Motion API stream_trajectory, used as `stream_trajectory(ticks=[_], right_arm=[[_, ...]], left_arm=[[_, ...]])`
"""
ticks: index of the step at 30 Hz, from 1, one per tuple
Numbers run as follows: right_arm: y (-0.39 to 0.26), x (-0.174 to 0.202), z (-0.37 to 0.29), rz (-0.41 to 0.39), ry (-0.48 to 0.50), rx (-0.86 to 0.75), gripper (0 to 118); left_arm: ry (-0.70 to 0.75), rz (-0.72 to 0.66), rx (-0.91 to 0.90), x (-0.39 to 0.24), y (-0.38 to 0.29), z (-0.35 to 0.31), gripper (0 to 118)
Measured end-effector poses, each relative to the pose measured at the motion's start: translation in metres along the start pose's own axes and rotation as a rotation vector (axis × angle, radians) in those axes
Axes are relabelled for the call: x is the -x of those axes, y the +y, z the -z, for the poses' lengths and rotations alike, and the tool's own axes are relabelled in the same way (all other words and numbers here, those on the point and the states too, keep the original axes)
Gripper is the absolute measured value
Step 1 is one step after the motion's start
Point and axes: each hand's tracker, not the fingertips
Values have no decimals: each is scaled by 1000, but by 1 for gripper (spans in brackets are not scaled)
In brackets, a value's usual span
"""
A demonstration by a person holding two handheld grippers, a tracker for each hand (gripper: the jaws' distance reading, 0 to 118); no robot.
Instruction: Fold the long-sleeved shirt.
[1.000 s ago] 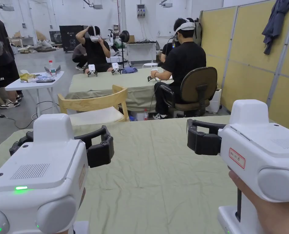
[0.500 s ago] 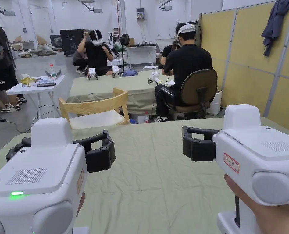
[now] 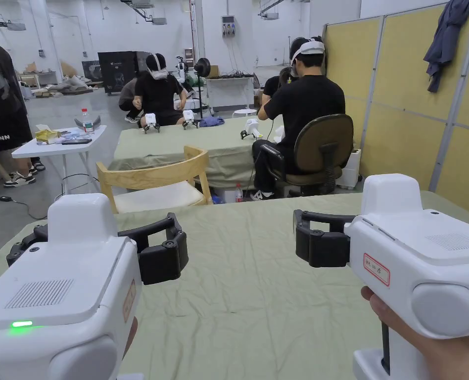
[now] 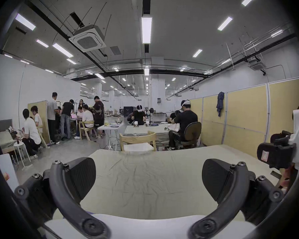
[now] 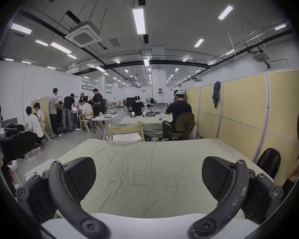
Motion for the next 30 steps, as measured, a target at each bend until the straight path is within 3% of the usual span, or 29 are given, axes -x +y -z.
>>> stream_trajectory(ticks=[30], right_arm=[[0,8,-3,-21,20,12,118]], left_arm=[[1,8,-16,4,-1,-11,118]])
